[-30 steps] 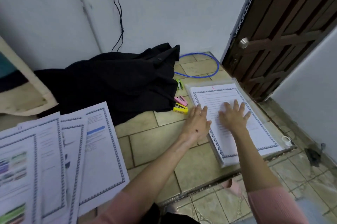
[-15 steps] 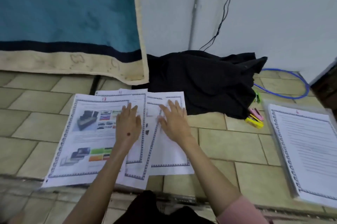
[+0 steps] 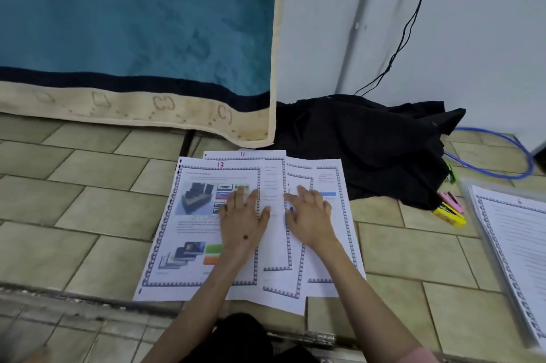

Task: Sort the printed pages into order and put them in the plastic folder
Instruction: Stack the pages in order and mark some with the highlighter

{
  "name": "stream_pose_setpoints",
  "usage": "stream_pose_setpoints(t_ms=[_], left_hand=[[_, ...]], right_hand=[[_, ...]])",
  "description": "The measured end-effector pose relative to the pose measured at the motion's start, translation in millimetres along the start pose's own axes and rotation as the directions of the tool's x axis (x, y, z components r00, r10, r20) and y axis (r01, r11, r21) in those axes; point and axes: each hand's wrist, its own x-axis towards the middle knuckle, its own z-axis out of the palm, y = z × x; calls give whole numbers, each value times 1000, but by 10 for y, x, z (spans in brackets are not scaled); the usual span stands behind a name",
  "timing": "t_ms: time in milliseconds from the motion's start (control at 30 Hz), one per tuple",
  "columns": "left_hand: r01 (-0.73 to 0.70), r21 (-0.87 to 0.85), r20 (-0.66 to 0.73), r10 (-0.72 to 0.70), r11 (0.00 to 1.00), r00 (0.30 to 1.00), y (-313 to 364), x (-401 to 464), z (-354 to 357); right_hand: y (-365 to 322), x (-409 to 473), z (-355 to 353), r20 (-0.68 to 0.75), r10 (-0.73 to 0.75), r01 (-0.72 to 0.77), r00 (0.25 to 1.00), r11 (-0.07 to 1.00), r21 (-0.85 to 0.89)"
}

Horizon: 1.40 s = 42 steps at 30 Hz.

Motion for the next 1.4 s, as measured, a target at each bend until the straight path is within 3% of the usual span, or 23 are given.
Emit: stream_pose_setpoints(t_ms=[100,167,300,333,500,633,733,867,1033,1200,1400], left_hand=[[6,-46,-70,-9,999,997,-45,-5,-4],[11,-60,-104,-17,998,994,-54,-16,24],[16,-106,-64,-23,994,998,-58,-20,30],[18,-115,-66,-26,993,997,-60,-18,38],[13,-288,-105,-45,957,993,-105,5,84],[-15,-519,-147,-71,854,987,-174,-8,31],[-54,-620,-206,-95,783,974,-153,-71,-68],[-12,-748,-170,-175,663,970,-134,-111,-206],[19,-712,-207,-236,702,949,-188,-76,-382],[50,-594,-179,-193,803,965,-342,33,-381],[53,-291,-130,-95,955,987,-405,172,-234]], right_hand=[[-220,86,24,-72,121,-101,990,967,235],[-348,154,40,-32,203,-168,979,880,444],[-470,250,17,83,338,-309,937,697,647],[-493,271,13,119,361,-346,925,670,657],[-659,344,-36,57,435,-412,899,794,448],[-695,398,-60,109,483,-469,869,730,497],[-588,413,-88,66,420,-351,905,649,676],[-416,323,-124,-87,345,-189,934,689,700],[-23,184,-307,-152,415,-233,897,736,636],[666,-43,-605,-188,544,-412,818,782,467],[900,-181,-666,-54,575,-497,817,747,441]])
